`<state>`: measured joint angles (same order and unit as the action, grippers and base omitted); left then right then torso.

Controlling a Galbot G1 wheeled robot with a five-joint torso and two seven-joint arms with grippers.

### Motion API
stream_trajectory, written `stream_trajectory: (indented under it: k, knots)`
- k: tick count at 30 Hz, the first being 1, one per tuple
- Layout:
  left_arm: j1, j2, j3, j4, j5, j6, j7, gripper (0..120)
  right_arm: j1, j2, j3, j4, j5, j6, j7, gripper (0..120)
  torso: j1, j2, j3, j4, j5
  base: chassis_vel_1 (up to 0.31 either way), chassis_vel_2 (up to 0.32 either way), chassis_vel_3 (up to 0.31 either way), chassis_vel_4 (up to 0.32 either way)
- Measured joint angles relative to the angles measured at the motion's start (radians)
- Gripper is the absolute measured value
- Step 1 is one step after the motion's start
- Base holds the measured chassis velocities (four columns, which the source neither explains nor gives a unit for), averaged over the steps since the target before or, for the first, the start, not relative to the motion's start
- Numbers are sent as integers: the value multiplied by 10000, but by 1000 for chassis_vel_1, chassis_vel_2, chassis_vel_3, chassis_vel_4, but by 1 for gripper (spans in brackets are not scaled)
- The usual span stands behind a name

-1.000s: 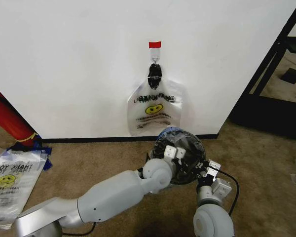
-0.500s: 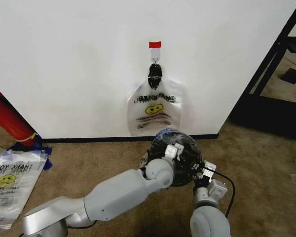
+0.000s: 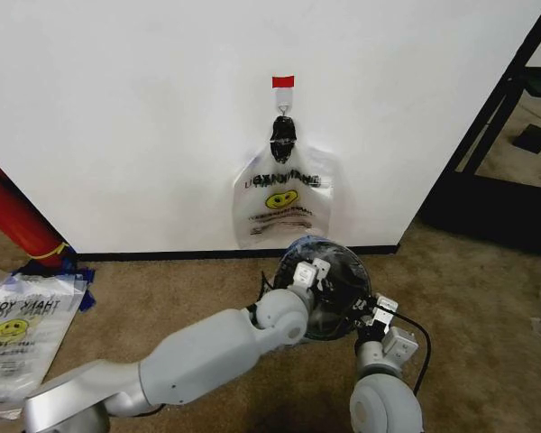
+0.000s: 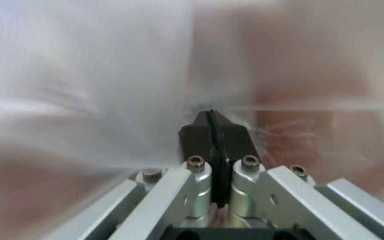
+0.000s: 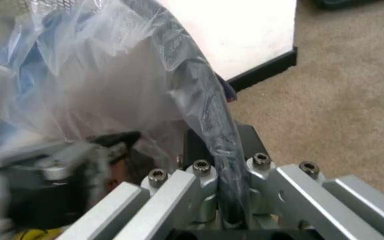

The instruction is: Pick up the garbage bag from the wall and place it over the trash bin.

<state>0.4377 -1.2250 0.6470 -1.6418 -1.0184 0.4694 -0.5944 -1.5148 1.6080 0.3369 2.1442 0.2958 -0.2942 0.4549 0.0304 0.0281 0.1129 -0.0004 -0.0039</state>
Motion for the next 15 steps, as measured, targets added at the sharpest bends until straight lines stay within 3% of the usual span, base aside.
stream_trajectory:
  k: [6, 10, 14, 15]
  knots:
    - [191, -650, -3, 969, 186, -807, 249, 0, -196, 0, -222, 141, -5, -5, -90, 0, 0, 0, 0, -9, -1, 0, 0, 0, 0]
    - [262, -722, -5, 1091, 61, -792, 319, 0, -236, 0, -220, 160, -7, 17, -124, 0, 0, 0, 0, -6, -1, 0, 0, 0, 0]
    - [324, -446, -85, 649, -155, -697, 167, 0, -235, 0, -170, 152, -10, 66, -148, 0, 0, 0, 0, -6, -2, 0, 0, 0, 0]
    - [342, 206, -198, -363, -228, -475, 11, 0, -116, 0, -80, 36, -36, 121, -148, 0, 0, 0, 0, -6, -2, 0, 0, 0, 0]
